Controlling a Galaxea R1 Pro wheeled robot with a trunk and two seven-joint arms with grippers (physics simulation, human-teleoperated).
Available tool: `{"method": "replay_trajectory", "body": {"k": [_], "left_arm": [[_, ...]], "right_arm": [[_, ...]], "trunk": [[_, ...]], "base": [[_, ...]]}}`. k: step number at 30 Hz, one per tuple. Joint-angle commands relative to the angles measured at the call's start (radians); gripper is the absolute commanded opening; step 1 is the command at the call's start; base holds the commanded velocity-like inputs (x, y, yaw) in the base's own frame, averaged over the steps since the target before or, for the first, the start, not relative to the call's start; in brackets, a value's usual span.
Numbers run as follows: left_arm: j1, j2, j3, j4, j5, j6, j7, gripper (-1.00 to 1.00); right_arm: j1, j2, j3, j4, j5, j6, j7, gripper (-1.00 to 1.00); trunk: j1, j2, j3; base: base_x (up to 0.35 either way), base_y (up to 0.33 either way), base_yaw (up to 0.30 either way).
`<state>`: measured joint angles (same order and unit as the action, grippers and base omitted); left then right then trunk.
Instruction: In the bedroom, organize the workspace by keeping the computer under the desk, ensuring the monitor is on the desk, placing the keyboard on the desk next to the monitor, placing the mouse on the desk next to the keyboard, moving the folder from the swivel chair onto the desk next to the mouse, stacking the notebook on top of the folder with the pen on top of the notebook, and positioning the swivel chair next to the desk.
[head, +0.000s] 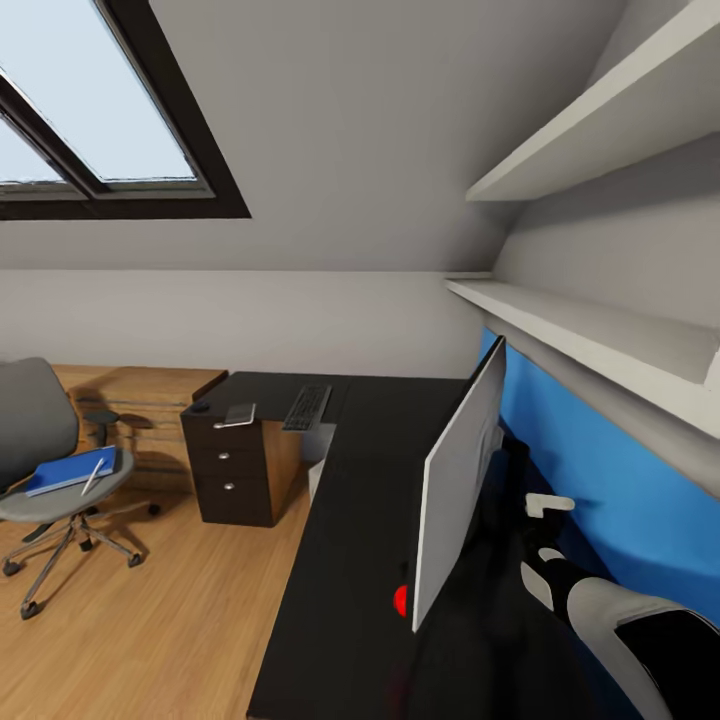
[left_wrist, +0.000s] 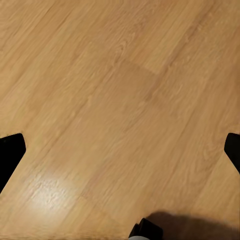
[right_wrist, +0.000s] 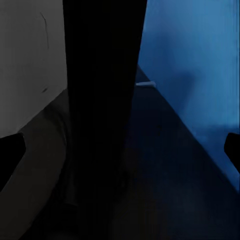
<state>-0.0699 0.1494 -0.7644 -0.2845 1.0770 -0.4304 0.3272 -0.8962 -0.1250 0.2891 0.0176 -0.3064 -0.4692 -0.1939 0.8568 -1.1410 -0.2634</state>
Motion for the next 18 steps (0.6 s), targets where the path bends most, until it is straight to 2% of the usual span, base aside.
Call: {"method": "replay_trajectory", "body": {"k": [1, 4, 14, 18], "left_arm": [[-0.001, 0.001, -0.009, -0.002, 0.004, -0.002, 0.008, 1.00], [0.000, 0.001, -0.009, -0.002, 0.004, -0.002, 0.008, 1.00], [-0.001, 0.002, -0.008, -0.002, 0.004, -0.002, 0.009, 1.00], [0.000, 0.007, -0.008, -0.029, 0.000, -0.001, 0.013, 1.00]], "right_arm": [[-0.001, 0.000, 0.008, 0.002, -0.003, -0.003, -0.002, 1.00], [-0.001, 0.001, 0.009, 0.002, 0.009, -0.003, -0.002, 1.00], [-0.001, 0.008, 0.010, 0.002, 0.008, -0.003, -0.002, 1.00], [-0.001, 0.013, 0.009, -0.020, 0.004, -0.015, -0.007, 1.00]], "trunk": [[-0.001, -0.001, -0.001], [-0.001, -0.001, -0.001], [-0.001, -0.001, -0.001], [-0.001, -0.001, -0.001]], "base": [[-0.319, 0.038, 0.000], [-0.326, 0.103, 0.000], [-0.324, 0.144, 0.000], [-0.115, 0.046, 0.000]]}}
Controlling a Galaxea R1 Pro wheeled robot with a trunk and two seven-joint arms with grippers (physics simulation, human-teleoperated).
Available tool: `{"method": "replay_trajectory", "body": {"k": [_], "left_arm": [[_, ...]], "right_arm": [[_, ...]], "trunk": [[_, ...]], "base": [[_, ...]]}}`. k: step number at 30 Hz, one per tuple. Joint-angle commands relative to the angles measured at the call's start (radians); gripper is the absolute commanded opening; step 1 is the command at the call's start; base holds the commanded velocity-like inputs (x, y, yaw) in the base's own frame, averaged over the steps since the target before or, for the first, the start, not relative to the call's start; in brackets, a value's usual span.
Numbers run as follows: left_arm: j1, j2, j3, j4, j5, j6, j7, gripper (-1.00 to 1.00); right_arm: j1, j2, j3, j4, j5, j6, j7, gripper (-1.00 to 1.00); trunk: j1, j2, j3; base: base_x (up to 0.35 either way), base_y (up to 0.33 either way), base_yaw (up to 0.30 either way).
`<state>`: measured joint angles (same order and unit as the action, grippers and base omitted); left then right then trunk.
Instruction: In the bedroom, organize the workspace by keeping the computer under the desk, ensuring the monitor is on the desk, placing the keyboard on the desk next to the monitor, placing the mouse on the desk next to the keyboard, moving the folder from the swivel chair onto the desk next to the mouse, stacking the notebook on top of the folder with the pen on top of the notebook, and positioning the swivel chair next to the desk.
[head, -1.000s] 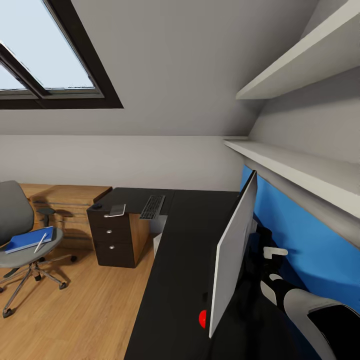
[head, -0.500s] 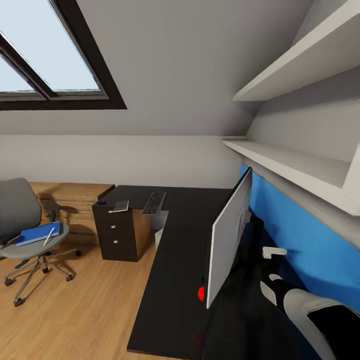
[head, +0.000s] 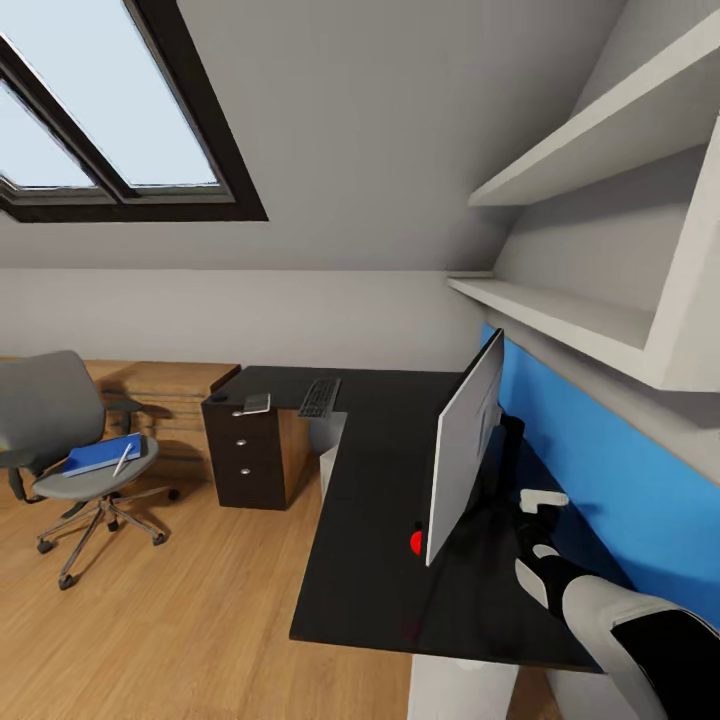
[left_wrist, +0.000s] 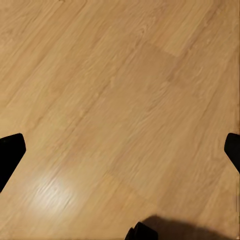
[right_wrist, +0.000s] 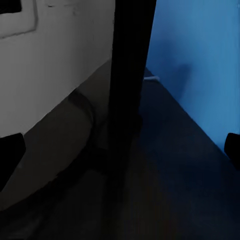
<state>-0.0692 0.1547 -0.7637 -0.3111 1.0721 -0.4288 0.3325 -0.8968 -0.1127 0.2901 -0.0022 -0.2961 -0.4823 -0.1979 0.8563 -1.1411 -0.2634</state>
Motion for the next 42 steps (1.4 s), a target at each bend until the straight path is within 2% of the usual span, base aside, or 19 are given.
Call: {"method": "replay_trajectory", "body": {"k": [1, 4, 5, 6, 12, 18, 21, 25, 26, 29, 31, 36, 42], "left_arm": [[0.000, 0.003, -0.009, -0.012, 0.004, -0.002, 0.009, 1.00], [-0.022, 0.012, -0.009, -0.046, 0.001, 0.004, 0.010, 1.00], [-0.054, 0.011, -0.009, -0.057, 0.000, 0.016, 0.015, 1.00], [-0.068, 0.010, -0.009, -0.063, -0.001, 0.035, 0.018, 1.00], [-0.096, 0.009, -0.009, -0.111, -0.001, 0.175, 0.039, 1.00], [-0.124, 0.009, -0.009, -0.130, -0.001, 0.216, 0.043, 1.00], [-0.144, 0.007, -0.009, -0.133, -0.001, 0.222, 0.043, 1.00], [-0.149, 0.007, -0.009, -0.135, 0.000, 0.223, 0.044, 1.00], [-0.150, 0.007, -0.008, -0.122, 0.003, 0.222, 0.044, 1.00], [-0.150, 0.006, -0.008, -0.069, 0.004, 0.216, 0.041, 1.00], [-0.150, 0.006, -0.007, -0.044, 0.003, 0.203, 0.037, 1.00], [-0.150, 0.004, -0.010, -0.019, 0.005, 0.117, 0.033, 1.00], [-0.150, 0.004, -0.010, -0.015, 0.006, 0.103, 0.033, 1.00]], "right_arm": [[-0.001, 0.001, 0.007, -0.006, -0.008, -0.004, -0.004, 1.00], [-0.001, 0.027, 0.004, -0.033, -0.010, -0.013, -0.007, 1.00], [0.000, 0.046, 0.001, -0.041, -0.011, -0.030, -0.020, 1.00], [0.003, 0.051, -0.001, -0.042, -0.012, -0.047, -0.032, 1.00], [0.047, 0.058, -0.003, -0.042, -0.013, -0.157, -0.079, 1.00], [0.073, 0.063, -0.002, -0.042, -0.014, -0.249, -0.090, 1.00], [0.102, 0.065, -0.002, -0.043, -0.015, -0.322, -0.093, 1.00], [0.116, 0.065, -0.002, -0.043, -0.018, -0.362, -0.100, 1.00], [0.125, 0.070, -0.001, -0.043, -0.033, -0.403, -0.129, 1.00], [0.144, 0.080, -0.001, -0.044, -0.045, -0.457, -0.182, 1.00], [0.151, 0.084, 0.000, -0.044, -0.048, -0.472, -0.207, 1.00], [0.158, 0.085, -0.001, -0.043, -0.050, -0.480, -0.232, 1.00], [0.159, 0.086, 0.000, -0.042, -0.050, -0.469, -0.234, 1.00]], "trunk": [[0.000, -0.001, -0.001], [0.000, -0.001, -0.001], [0.000, -0.001, -0.001], [0.000, -0.001, -0.001], [0.000, -0.001, -0.001], [0.000, -0.001, -0.001], [0.000, -0.001, -0.001], [0.000, -0.001, -0.001], [0.000, -0.001, -0.001], [0.000, -0.001, -0.001], [0.000, -0.001, -0.001], [0.000, -0.001, -0.001], [0.000, -0.001, -0.001]], "base": [[-0.032, 0.013, 0.000], [-0.015, 0.006, 0.000], [-0.004, 0.002, 0.000], [-0.003, 0.001, 0.000], [-0.001, 0.000, 0.000], [0.000, 0.000, 0.000], [0.000, 0.000, 0.000], [0.000, 0.000, 0.000], [0.000, 0.000, 0.000], [0.000, 0.000, 0.000], [0.000, 0.000, 0.000], [-0.028, 0.000, 0.000], [-0.251, 0.000, 0.000]]}}
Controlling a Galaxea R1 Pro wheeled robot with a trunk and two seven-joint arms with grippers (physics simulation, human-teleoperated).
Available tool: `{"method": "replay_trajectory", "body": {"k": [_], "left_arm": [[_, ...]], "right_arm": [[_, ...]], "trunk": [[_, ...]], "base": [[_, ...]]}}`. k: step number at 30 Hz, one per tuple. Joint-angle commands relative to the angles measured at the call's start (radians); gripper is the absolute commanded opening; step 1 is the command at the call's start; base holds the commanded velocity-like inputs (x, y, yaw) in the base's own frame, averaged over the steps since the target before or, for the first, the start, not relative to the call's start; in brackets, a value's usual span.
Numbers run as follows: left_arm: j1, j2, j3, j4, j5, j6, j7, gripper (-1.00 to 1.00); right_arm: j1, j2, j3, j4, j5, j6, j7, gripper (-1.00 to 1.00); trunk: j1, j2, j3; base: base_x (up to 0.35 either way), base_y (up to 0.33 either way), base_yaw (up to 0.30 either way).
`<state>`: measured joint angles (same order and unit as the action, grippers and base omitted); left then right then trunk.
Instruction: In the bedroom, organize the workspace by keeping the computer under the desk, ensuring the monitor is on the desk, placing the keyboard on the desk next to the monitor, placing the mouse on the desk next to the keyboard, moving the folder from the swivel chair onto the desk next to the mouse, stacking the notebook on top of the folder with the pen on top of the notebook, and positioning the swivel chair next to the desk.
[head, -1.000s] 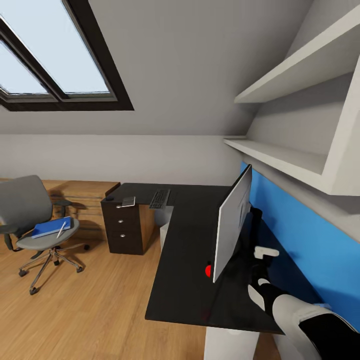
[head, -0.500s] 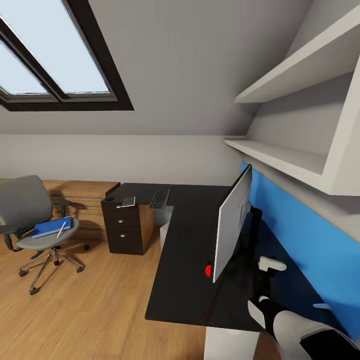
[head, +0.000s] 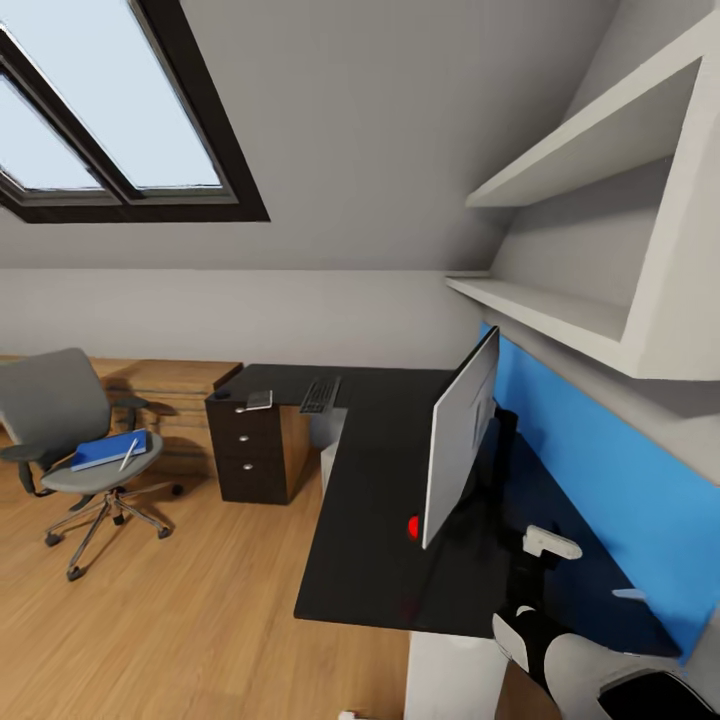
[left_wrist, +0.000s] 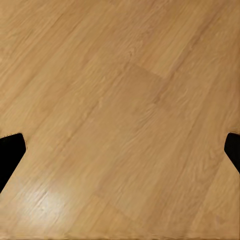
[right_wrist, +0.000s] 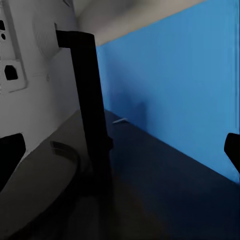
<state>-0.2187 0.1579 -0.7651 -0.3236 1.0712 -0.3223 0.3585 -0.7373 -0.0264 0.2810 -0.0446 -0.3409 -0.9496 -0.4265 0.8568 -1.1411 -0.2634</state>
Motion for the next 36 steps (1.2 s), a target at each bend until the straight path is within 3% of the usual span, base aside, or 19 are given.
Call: {"method": "replay_trajectory", "body": {"k": [1, 3, 8, 10, 11, 16, 21, 25, 26, 27, 29, 30, 32, 36], "left_arm": [[-0.001, 0.001, -0.008, -0.002, 0.007, -0.004, 0.007, 1.00], [-0.001, 0.001, -0.008, -0.002, 0.007, -0.005, 0.007, 1.00], [-0.001, 0.000, -0.009, -0.002, 0.007, -0.005, 0.007, 1.00], [-0.001, 0.000, -0.009, -0.002, 0.007, -0.005, 0.007, 1.00], [-0.001, 0.000, -0.010, -0.002, 0.007, -0.005, 0.007, 1.00], [-0.001, -0.001, -0.012, -0.002, 0.006, -0.004, 0.006, 1.00], [-0.001, -0.011, -0.013, -0.002, 0.005, -0.004, 0.006, 1.00], [-0.001, -0.019, -0.013, -0.002, 0.004, -0.004, 0.007, 1.00], [-0.001, -0.021, -0.013, -0.002, 0.004, -0.004, 0.007, 1.00], [-0.001, -0.021, -0.013, -0.002, 0.003, -0.004, 0.007, 1.00], [-0.001, -0.021, -0.013, -0.002, 0.003, -0.004, 0.007, 1.00], [-0.001, -0.021, -0.013, -0.002, 0.003, -0.004, 0.007, 1.00], [-0.001, -0.021, -0.013, -0.002, 0.003, -0.004, 0.007, 1.00], [-0.001, -0.021, -0.014, -0.002, 0.003, -0.004, 0.007, 1.00]], "right_arm": [[-0.001, 0.000, 0.009, 0.000, -0.005, 0.000, -0.006, 1.00], [-0.001, 0.000, 0.008, -0.001, -0.007, 0.018, -0.006, 1.00], [-0.001, -0.003, -0.010, -0.042, -0.026, 0.186, -0.005, 1.00], [0.000, -0.005, -0.040, -0.134, -0.057, 0.292, -0.005, 1.00], [0.028, -0.006, -0.059, -0.272, -0.077, 0.395, -0.006, 1.00], [0.144, -0.006, -0.066, -0.472, -0.075, 0.472, -0.013, 1.00], [0.169, -0.006, -0.067, -0.536, -0.063, 0.534, -0.023, 1.00], [0.191, -0.007, -0.068, -0.673, -0.059, 0.639, -0.102, 1.00], [0.263, -0.008, -0.066, -0.887, -0.042, 0.764, -0.200, 1.00], [0.299, -0.008, -0.062, -0.985, -0.020, 0.825, -0.237, 1.00], [0.326, -0.006, -0.053, -1.074, 0.008, 0.897, -0.266, 1.00], [0.344, -0.004, -0.038, -1.139, 0.037, 0.982, -0.284, 1.00], [0.359, 0.005, -0.007, -1.194, 0.067, 1.116, -0.298, 1.00], [0.369, 0.039, 0.031, -1.235, 0.091, 1.234, -0.307, 1.00]], "trunk": [[0.000, -0.001, -0.001], [0.000, -0.001, -0.001], [0.000, -0.001, -0.001], [0.000, -0.001, -0.001], [0.000, -0.001, -0.001], [0.000, -0.001, -0.001], [0.000, -0.001, -0.001], [0.000, -0.001, -0.001], [0.000, -0.001, -0.001], [0.000, -0.001, -0.001], [0.000, -0.001, -0.001], [0.000, -0.001, -0.001], [0.000, -0.001, -0.001], [0.000, -0.001, -0.001]], "base": [[-0.309, 0.005, 0.000], [-0.323, 0.039, 0.000], [-0.335, 0.077, 0.000], [-0.338, 0.086, 0.000], [-0.338, 0.089, 0.000], [-0.290, 0.058, 0.000], [-0.070, 0.009, 0.000], [-0.012, 0.002, 0.000], [-0.003, 0.000, 0.000], [-0.002, 0.000, 0.000], [-0.001, 0.000, 0.000], [0.000, 0.000, 0.000], [0.000, 0.000, 0.000], [0.000, 0.000, 0.000]]}}
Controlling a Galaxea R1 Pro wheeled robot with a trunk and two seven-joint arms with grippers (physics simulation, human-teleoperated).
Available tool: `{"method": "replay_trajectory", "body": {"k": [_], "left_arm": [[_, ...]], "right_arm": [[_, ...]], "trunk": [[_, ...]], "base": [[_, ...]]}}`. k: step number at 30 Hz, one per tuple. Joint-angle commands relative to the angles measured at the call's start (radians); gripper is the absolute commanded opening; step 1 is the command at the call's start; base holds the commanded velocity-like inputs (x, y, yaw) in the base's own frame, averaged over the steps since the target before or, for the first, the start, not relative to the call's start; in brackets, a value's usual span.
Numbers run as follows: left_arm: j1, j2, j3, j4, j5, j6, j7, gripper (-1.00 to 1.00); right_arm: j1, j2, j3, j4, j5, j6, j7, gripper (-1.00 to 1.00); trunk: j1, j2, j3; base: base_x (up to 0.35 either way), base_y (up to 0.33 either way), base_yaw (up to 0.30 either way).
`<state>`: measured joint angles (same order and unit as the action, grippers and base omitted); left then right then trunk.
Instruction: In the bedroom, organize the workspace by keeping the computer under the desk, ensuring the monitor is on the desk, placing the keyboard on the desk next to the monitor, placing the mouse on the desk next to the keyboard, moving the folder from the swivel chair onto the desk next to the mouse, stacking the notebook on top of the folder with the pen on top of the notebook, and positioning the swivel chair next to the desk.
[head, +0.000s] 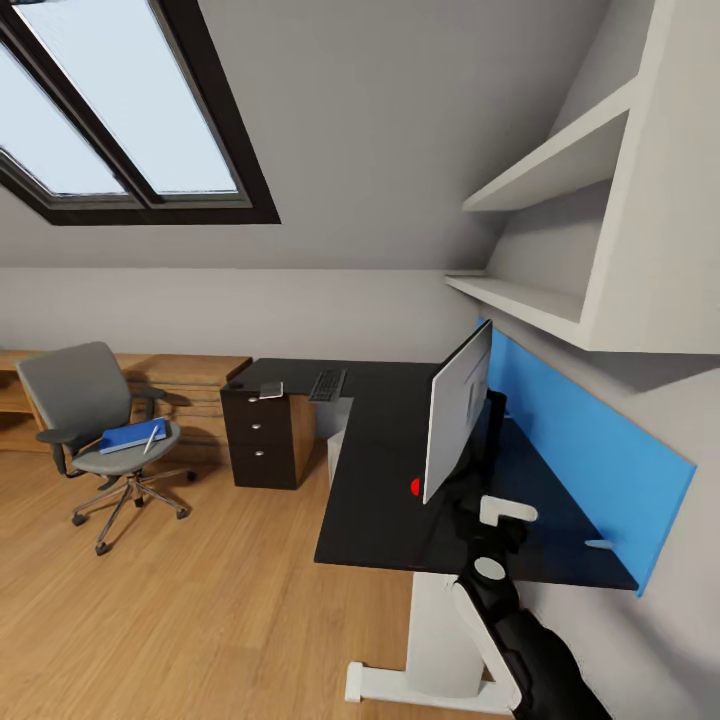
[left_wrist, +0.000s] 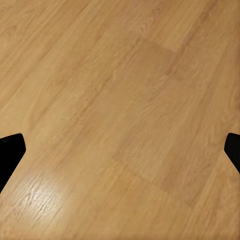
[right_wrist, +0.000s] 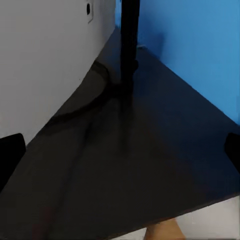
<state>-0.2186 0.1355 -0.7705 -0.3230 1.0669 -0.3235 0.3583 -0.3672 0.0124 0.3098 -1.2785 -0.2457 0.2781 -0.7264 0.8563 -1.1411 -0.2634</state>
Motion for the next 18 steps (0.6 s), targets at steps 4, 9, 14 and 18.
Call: {"method": "replay_trajectory", "body": {"k": [4, 9, 14, 18], "left_arm": [[-0.001, 0.001, -0.009, -0.002, 0.007, -0.003, 0.007, 1.00], [-0.001, -0.010, -0.011, -0.002, 0.005, -0.006, 0.006, 1.00], [-0.001, -0.024, -0.012, -0.002, 0.003, -0.008, 0.005, 1.00], [-0.001, -0.025, -0.012, -0.002, 0.003, -0.008, 0.005, 1.00]], "right_arm": [[0.002, 0.025, 0.037, -0.018, 0.005, 0.017, -0.010, 1.00], [0.004, 0.020, 0.160, 0.000, 0.011, -0.088, -0.014, 1.00], [0.004, 0.021, 0.167, 0.045, 0.089, -0.106, -0.013, 1.00], [-0.003, 0.047, 0.167, 0.050, 0.113, -0.101, -0.010, 1.00]], "trunk": [[0.000, -0.001, -0.001], [0.000, -0.001, -0.001], [0.000, -0.001, -0.001], [0.000, -0.001, -0.001]], "base": [[0.000, 0.000, 0.000], [0.000, 0.004, 0.000], [0.108, 0.193, 0.000], [0.171, 0.255, 0.000]]}}
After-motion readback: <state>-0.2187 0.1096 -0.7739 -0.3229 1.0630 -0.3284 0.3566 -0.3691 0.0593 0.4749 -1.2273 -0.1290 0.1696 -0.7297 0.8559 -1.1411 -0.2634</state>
